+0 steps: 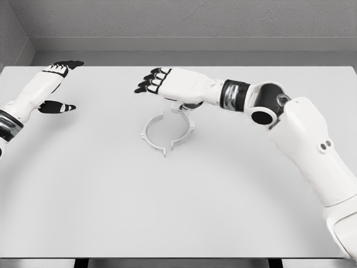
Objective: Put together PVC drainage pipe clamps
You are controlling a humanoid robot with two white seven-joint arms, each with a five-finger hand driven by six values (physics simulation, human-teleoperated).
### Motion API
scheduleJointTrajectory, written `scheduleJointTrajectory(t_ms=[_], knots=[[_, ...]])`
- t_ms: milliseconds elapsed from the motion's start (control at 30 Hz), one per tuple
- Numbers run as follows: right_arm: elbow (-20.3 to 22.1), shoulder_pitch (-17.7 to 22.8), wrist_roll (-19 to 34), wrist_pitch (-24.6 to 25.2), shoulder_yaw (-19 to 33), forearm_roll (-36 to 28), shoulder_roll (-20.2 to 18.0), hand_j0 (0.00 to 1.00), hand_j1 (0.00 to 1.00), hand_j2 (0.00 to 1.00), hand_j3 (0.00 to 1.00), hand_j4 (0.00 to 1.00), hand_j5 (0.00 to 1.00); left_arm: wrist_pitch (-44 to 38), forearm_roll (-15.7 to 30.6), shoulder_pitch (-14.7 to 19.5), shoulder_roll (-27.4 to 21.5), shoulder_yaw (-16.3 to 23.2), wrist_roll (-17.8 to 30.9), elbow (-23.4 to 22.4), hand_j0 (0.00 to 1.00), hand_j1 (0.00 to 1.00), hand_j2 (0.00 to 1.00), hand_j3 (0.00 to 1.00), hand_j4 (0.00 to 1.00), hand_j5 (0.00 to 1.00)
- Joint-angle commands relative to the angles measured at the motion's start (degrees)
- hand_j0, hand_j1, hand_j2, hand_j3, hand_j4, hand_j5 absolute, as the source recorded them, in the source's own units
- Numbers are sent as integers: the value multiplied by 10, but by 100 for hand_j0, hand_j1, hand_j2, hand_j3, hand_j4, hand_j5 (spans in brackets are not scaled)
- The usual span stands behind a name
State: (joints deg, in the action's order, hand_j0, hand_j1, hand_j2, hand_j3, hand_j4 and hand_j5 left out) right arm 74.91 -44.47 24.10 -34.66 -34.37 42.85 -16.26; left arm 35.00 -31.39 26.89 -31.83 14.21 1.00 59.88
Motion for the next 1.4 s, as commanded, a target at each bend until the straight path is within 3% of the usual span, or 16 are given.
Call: scheduleJointTrajectory(t_ms=[0,100,167,333,400,500,600,767,967,1033,1067,1367], knots=[[6,0,0,-2,36,-44,-41,100,100,100,100,100,100,0,4,0,2,4,0,1,100,100,100,100,100,100],[7,20,-3,-3,57,-66,-100,100,100,100,100,100,100,0,3,2,12,31,0,1,100,100,100,100,100,100],[41,51,-2,-3,95,-74,-115,100,100,100,100,100,100,0,2,2,29,53,0,2,100,100,100,100,100,100],[45,67,-2,-3,109,-74,-124,100,100,100,100,100,100,0,1,9,50,95,0,23,100,100,100,100,100,100],[49,107,-3,-3,145,-79,-149,100,100,100,100,100,100,0,4,4,50,105,0,45,100,100,100,100,100,100],[85,220,-2,-3,257,-80,-153,100,100,100,100,100,100,0,5,-2,48,124,-1,79,100,100,100,100,100,100],[91,256,-2,-3,308,-80,-153,100,100,100,100,100,100,0,5,-26,42,125,-1,122,100,100,100,100,100,100],[85,304,0,-3,356,-77,-153,100,100,100,100,100,100,0,9,-34,40,133,-2,140,100,100,100,100,100,100],[85,314,7,-3,358,-78,-166,100,100,100,100,100,100,0,6,-38,44,147,-2,140,100,100,100,100,100,100],[85,315,76,-3,372,-80,-163,100,100,100,100,100,100,0,3,-39,47,150,-2,139,100,100,100,100,100,100],[85,315,83,-3,382,-79,-160,100,100,100,100,100,100,0,2,-40,48,150,-2,139,100,100,100,100,100,100],[87,315,81,-3,383,-80,-156,100,100,100,100,100,100,0,0,-46,48,158,-2,148,100,100,100,100,100,100]])
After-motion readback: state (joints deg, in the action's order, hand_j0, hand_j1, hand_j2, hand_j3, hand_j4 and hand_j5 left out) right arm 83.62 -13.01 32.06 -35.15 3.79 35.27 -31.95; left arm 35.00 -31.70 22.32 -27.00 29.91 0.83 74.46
